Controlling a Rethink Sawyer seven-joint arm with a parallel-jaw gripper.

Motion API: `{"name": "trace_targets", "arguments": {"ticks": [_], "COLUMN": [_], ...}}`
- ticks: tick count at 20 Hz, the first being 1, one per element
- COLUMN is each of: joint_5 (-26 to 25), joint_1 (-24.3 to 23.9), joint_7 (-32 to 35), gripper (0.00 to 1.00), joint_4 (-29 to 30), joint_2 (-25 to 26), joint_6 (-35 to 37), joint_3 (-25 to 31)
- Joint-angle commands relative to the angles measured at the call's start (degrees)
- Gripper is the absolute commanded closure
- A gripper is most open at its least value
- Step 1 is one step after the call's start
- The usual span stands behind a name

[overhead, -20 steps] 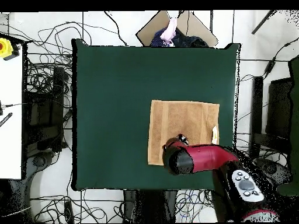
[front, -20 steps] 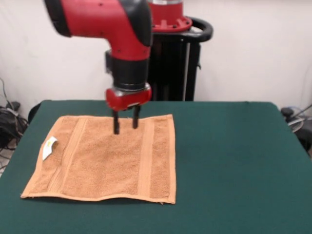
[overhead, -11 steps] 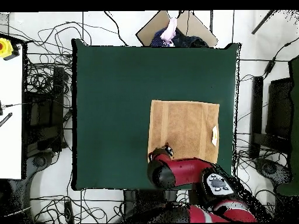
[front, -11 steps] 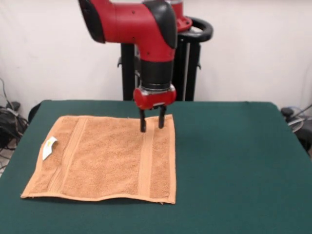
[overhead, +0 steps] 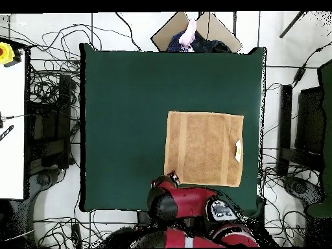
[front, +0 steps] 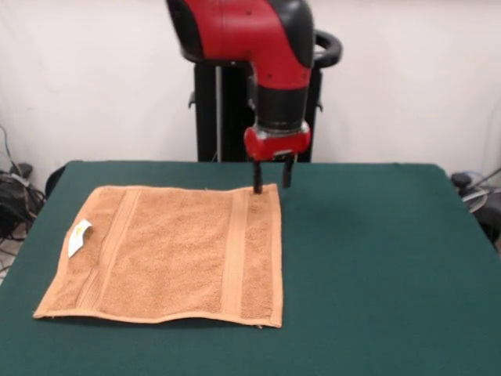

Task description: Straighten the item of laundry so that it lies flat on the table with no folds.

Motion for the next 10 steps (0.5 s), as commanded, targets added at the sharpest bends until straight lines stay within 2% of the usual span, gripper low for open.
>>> {"name": "trace_targets", "arguments": {"ticks": [1, 7, 10], "joint_5": [7.63, 9.85, 11.27], "joint_1": [2.41, 5.8, 7.34], "joint_7": [14.58, 16.6, 16.45], "gripper": [0.0, 0.0, 0.0], "joint_4": [5.94, 8.19, 9.0], "joint_2": [-10.08, -7.96, -8.35], "joint_6": [8.61, 2.04, 2.76], "joint_3": [-0.24, -0.23, -0.42]}}
